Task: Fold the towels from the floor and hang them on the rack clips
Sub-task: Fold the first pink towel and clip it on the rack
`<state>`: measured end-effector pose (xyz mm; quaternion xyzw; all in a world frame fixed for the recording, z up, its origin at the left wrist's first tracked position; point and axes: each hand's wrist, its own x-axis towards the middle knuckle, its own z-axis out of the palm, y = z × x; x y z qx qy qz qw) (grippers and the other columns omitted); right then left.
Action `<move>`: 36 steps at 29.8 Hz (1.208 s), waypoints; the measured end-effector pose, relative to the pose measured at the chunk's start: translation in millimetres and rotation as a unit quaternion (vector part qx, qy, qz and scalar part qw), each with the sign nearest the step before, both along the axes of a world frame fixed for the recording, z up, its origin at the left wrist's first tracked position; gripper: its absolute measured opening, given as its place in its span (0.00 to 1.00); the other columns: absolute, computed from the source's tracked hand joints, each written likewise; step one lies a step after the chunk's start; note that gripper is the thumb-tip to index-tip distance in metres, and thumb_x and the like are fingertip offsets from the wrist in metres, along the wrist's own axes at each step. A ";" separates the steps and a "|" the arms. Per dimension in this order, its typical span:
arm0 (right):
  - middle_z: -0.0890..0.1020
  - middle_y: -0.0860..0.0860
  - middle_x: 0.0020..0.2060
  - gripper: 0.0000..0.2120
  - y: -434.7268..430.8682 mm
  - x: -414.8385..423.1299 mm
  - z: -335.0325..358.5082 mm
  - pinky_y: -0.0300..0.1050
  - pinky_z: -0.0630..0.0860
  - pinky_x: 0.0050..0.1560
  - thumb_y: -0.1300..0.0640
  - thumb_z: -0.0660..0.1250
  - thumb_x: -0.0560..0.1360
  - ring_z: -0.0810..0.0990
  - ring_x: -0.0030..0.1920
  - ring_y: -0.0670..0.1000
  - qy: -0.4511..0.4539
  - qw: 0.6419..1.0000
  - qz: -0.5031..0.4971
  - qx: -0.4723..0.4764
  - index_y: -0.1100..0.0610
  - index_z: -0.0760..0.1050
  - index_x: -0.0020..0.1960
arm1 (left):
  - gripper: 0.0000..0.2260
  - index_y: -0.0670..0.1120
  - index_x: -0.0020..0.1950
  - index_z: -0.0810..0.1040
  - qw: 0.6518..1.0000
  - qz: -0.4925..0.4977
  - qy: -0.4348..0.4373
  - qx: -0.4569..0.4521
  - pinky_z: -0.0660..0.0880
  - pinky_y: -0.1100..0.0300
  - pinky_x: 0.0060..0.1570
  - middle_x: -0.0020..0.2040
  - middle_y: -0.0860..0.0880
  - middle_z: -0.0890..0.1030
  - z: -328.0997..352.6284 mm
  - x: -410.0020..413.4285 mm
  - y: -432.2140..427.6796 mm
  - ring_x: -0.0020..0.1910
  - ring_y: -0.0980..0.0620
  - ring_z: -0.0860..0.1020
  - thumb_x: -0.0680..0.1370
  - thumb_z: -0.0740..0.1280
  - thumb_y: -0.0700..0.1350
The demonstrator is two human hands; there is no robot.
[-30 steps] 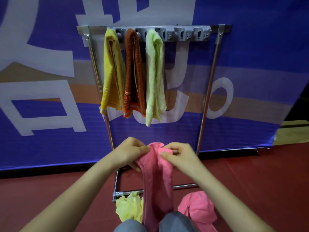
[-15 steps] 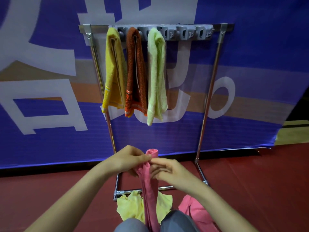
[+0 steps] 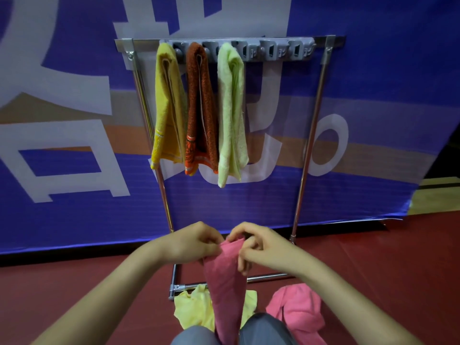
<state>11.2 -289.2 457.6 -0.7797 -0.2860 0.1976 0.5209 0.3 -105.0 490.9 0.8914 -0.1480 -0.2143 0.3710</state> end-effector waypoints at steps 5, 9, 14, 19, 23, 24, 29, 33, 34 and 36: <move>0.76 0.45 0.20 0.09 -11.1 3.7 11.0 0.35 0.75 0.36 0.60 0.65 0.72 0.76 0.27 0.46 -0.065 0.992 0.009 -0.108 0.46 0.73 0.45 | 0.07 0.43 0.47 0.78 0.999 -0.025 -0.025 -0.001 0.70 0.67 0.40 0.40 0.49 0.76 -0.1 -0.9 1.9 0.38 0.58 0.72 0.77 0.60 0.39; 0.75 0.43 0.23 0.11 -10.8 5.6 18.1 0.41 0.70 0.41 0.49 0.67 0.71 0.73 0.30 0.38 -0.246 0.940 0.028 -0.235 0.46 0.77 0.53 | 0.08 0.40 0.50 0.78 0.997 -0.044 -0.057 0.028 0.70 0.70 0.41 0.39 0.53 0.76 -1.0 -1.4 -0.2 0.36 0.62 0.72 0.77 0.60 0.39; 0.82 0.52 0.36 0.12 -10.7 6.6 28.3 0.41 0.63 0.39 0.45 0.63 0.73 0.75 0.39 0.49 -0.313 0.898 0.053 -0.303 0.51 0.75 0.51 | 0.08 0.40 0.48 0.77 0.994 -0.037 -0.081 0.058 0.70 0.65 0.42 0.41 0.49 0.76 0.4 -0.3 0.5 0.39 0.57 0.73 0.78 0.59 0.41; 0.72 0.43 0.29 0.08 -18.4 14.2 32.5 0.45 0.68 0.39 0.45 0.65 0.71 0.71 0.34 0.46 -0.323 0.925 -0.042 -0.193 0.49 0.73 0.43 | 0.10 0.40 0.51 0.77 0.985 0.002 -0.174 0.019 0.70 0.66 0.42 0.40 0.52 0.77 11.6 -2.2 -3.1 0.40 0.58 0.74 0.79 0.57 0.43; 0.73 0.42 0.28 0.09 -23.4 15.4 40.1 0.42 0.69 0.37 0.47 0.68 0.71 0.71 0.29 0.42 -0.327 0.933 -0.084 -0.128 0.52 0.74 0.45 | 0.10 0.42 0.51 0.77 0.973 0.003 -0.231 0.006 0.71 0.59 0.47 0.44 0.48 0.80 26.4 -4.0 -1.5 0.45 0.54 0.76 0.79 0.57 0.44; 0.72 0.41 0.27 0.10 -23.3 14.5 42.0 0.39 0.68 0.36 0.47 0.67 0.71 0.71 0.28 0.43 -0.331 0.932 -0.082 -0.126 0.53 0.73 0.45 | 0.10 0.43 0.51 0.76 0.970 0.002 -0.241 0.010 0.71 0.59 0.47 0.43 0.49 0.80 28.9 -4.8 -1.2 0.44 0.54 0.76 0.79 0.57 0.45; 0.81 0.57 0.35 0.09 -17.4 6.0 45.9 0.53 0.74 0.44 0.55 0.65 0.73 0.78 0.38 0.59 -0.238 0.970 -0.058 -0.017 0.44 0.66 0.43 | 0.11 0.45 0.50 0.74 0.964 0.012 -0.259 0.048 0.72 0.57 0.46 0.43 0.49 0.79 33.0 -10.0 -2.3 0.43 0.52 0.76 0.80 0.54 0.48; 0.83 0.62 0.40 0.14 -10.7 1.3 54.1 0.54 0.73 0.45 0.61 0.65 0.73 0.78 0.41 0.64 -0.184 0.979 -0.057 0.062 0.45 0.64 0.49 | 0.12 0.48 0.50 0.73 0.970 0.036 -0.239 0.030 0.73 0.57 0.44 0.41 0.51 0.78 38.0 -10.8 -6.7 0.40 0.54 0.76 0.77 0.56 0.54; 0.82 0.63 0.40 0.15 -10.0 1.6 57.3 0.54 0.73 0.44 0.62 0.65 0.73 0.78 0.39 0.63 -0.173 0.980 -0.059 0.076 0.45 0.64 0.50 | 0.13 0.50 0.52 0.73 0.971 0.032 -0.237 0.032 0.74 0.56 0.45 0.43 0.51 0.79 41.5 -10.6 -8.2 0.42 0.55 0.77 0.76 0.58 0.57; 0.81 0.68 0.40 0.15 -7.4 3.9 62.4 0.52 0.71 0.43 0.62 0.65 0.73 0.76 0.37 0.58 -0.160 0.981 -0.064 0.094 0.45 0.64 0.50 | 0.18 0.49 0.52 0.75 0.971 0.027 -0.235 0.036 0.75 0.53 0.45 0.44 0.48 0.80 47.4 -8.5 -9.5 0.42 0.53 0.78 0.72 0.62 0.61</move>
